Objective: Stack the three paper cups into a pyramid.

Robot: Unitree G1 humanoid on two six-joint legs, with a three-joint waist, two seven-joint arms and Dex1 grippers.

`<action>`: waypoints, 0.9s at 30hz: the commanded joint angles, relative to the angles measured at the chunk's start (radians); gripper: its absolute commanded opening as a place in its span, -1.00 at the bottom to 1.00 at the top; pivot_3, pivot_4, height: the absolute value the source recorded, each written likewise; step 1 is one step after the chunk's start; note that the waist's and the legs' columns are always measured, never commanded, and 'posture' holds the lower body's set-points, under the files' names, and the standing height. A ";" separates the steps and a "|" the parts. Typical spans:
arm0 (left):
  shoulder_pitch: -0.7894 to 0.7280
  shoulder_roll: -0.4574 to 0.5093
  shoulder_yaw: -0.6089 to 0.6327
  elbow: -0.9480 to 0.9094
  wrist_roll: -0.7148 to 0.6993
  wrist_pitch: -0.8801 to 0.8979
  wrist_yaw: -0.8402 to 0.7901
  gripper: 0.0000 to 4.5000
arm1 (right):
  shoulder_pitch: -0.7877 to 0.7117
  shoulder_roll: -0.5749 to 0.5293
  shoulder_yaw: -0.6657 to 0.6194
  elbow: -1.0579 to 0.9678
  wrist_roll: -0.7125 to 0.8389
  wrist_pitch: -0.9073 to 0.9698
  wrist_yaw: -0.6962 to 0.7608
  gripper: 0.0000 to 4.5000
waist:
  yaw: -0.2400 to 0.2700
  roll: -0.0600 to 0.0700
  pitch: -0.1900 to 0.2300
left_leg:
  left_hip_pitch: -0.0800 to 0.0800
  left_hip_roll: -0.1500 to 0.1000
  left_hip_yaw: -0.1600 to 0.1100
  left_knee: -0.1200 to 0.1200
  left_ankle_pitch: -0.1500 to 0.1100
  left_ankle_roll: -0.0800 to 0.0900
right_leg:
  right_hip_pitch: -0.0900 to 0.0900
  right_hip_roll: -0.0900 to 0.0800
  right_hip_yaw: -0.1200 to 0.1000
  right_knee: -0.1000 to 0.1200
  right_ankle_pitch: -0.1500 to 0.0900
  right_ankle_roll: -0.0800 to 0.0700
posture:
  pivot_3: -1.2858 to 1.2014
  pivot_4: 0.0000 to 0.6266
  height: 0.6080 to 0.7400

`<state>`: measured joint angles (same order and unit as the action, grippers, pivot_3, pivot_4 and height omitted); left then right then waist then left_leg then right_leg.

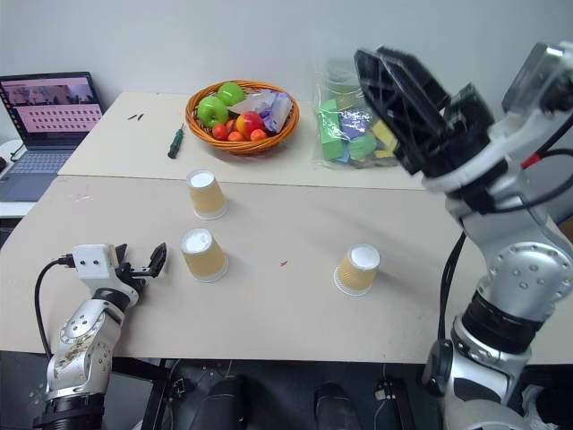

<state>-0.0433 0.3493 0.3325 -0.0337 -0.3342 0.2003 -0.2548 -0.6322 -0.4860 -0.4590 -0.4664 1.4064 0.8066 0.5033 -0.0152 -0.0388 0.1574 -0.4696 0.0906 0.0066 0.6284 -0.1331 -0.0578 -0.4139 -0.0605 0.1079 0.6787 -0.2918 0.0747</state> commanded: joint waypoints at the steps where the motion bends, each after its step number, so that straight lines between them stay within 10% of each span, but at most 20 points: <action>1: 0.022 0.021 0.012 -0.043 -0.002 0.009 -0.019 1.00 | 0.072 -0.162 0.147 -0.130 -0.057 0.075 0.156 0.98 | 0.000 0.001 0.000 | 0.001 0.000 0.000 0.000 0.000 0.000 | 0.000 0.000 0.000 0.000 0.000 0.000 | 0.03 -0.52 0.28; 7: 0.220 0.171 0.046 -0.141 -0.040 0.044 -0.223 1.00 | 0.206 -0.487 0.767 -0.156 -0.817 -0.136 0.332 0.98 | -0.019 -0.003 -0.003 | 0.013 0.002 0.000 -0.002 0.000 -0.001 | 0.008 0.000 -0.001 -0.002 -0.008 -0.013 | 0.03 -0.52 0.28; 14: 0.467 0.389 0.131 -0.148 -0.054 -0.053 -0.540 1.00 | 0.206 -0.394 0.783 -0.047 -0.946 -0.223 0.354 0.98 | -0.026 -0.001 -0.002 | 0.015 0.002 0.004 -0.004 -0.001 -0.002 | 0.003 -0.001 0.001 -0.002 -0.009 -0.013 | 0.03 -0.52 0.28; 27: 0.076 0.376 -0.085 -0.288 -0.096 0.079 -0.544 1.00 | 0.238 -0.319 0.742 -0.027 -1.003 -0.203 0.352 0.98 | -0.003 -0.002 -0.002 | 0.011 0.002 0.004 -0.003 -0.002 -0.003 | 0.006 -0.001 0.000 -0.003 -0.006 -0.005 | 0.03 -0.52 0.28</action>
<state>0.0390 0.7287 0.2505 -0.2857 -0.4155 0.2633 -0.8084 -0.3961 -0.8062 0.3248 -0.4747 0.4099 0.6032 0.8519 -0.0182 -0.0404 0.1558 -0.4590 0.0928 0.0105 0.6243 -0.1350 -0.0607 -0.4084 -0.0605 0.1080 0.6760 -0.2975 0.0703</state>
